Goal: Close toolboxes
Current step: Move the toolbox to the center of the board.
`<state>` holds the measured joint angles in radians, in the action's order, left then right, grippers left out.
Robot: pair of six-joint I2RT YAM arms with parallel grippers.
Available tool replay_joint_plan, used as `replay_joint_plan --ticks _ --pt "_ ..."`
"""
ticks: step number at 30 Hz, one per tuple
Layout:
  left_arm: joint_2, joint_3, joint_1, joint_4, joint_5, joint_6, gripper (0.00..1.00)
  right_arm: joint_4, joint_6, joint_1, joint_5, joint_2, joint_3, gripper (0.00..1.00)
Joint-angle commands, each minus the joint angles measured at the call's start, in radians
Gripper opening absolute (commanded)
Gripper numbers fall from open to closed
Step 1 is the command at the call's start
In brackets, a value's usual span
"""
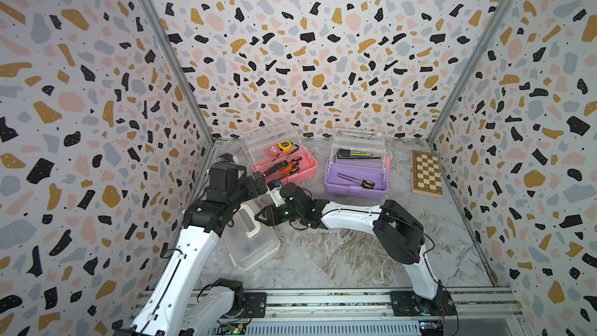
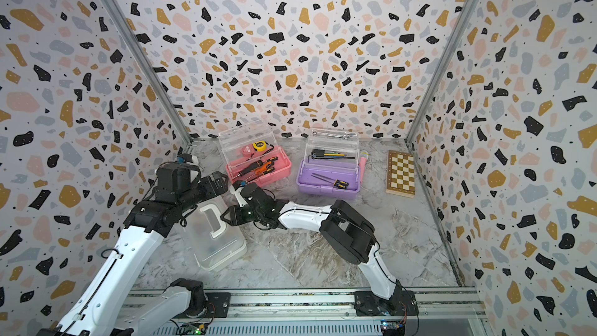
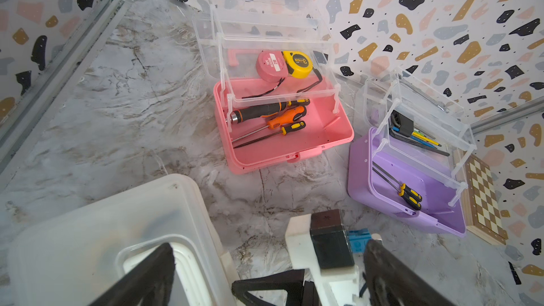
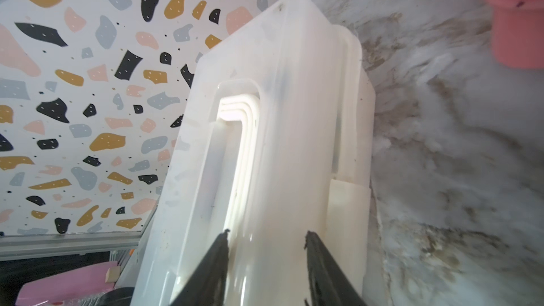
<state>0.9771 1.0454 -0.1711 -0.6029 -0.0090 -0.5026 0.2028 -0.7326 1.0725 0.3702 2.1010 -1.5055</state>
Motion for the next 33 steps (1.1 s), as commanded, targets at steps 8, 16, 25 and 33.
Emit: replay_joint_plan --ticks 8,16,25,33 --pt "0.012 -0.041 0.004 0.119 0.213 -0.098 0.99 -0.215 0.122 -0.122 -0.181 -0.321 0.222 0.59" --pt "0.018 -0.202 -0.190 0.246 0.256 -0.321 0.99 -0.385 0.174 -0.261 -0.323 -0.575 0.394 0.63" --pt "0.092 -0.350 -0.530 0.337 0.052 -0.569 0.99 -0.552 0.141 -0.414 -0.453 -0.679 0.441 0.72" --pt "0.077 -0.504 -0.605 0.367 0.017 -0.670 0.99 -0.515 -0.176 -0.580 -0.538 -0.684 0.525 0.73"
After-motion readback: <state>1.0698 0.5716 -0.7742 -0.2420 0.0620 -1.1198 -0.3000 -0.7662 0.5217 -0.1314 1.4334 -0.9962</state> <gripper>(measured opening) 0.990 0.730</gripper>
